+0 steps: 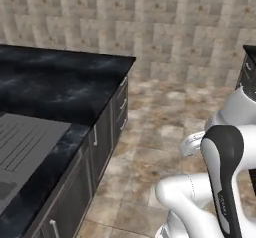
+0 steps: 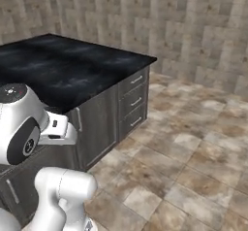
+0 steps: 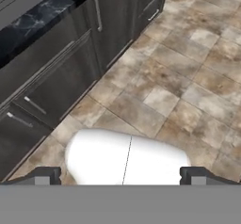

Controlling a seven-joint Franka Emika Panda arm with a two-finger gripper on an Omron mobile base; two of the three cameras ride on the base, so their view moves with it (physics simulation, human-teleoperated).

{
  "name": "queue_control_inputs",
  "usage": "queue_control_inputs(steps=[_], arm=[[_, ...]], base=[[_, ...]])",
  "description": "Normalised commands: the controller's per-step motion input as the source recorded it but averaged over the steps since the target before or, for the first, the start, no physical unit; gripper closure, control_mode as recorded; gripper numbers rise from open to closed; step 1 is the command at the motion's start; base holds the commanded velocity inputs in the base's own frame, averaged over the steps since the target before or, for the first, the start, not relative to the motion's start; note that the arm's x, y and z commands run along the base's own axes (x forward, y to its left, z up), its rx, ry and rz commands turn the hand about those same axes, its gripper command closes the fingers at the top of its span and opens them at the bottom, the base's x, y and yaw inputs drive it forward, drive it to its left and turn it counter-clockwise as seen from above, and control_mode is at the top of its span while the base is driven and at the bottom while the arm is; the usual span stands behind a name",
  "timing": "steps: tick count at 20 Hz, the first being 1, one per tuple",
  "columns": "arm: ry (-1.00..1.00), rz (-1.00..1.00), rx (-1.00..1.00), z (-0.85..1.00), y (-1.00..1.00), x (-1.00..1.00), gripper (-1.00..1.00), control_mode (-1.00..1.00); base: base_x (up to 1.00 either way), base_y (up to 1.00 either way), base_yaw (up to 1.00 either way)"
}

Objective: Move the pot and pan from the stove into the sink.

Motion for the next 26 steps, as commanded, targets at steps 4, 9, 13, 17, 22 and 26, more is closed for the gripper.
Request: queue_control_inputs(steps=[4, 9, 13, 17, 22, 26], arm=[[0.00, 0.00, 0.00, 0.00, 0.00, 0.00, -1.00, 1.00], [0.00, 0.00, 0.00, 0.00, 0.00, 0.00, -1.00, 1.00], [0.00, 0.00, 0.00, 0.00, 0.00, 0.00, -1.00, 1.00], [0.00, 0.00, 0.00, 0.00, 0.00, 0.00, -1.00, 1.00], [0.00, 0.00, 0.00, 0.00, 0.00, 0.00, -1.00, 1.00], [0.00, 0.00, 0.00, 0.00, 0.00, 0.00, -1.00, 1.00]], base=[[0.00, 0.00, -0.50], [0.00, 0.00, -0.50], [0.00, 0.00, -0.50], [0.00, 0.00, -0.50], [0.00, 0.01, -0.50], [0.00, 0.02, -0.50]])
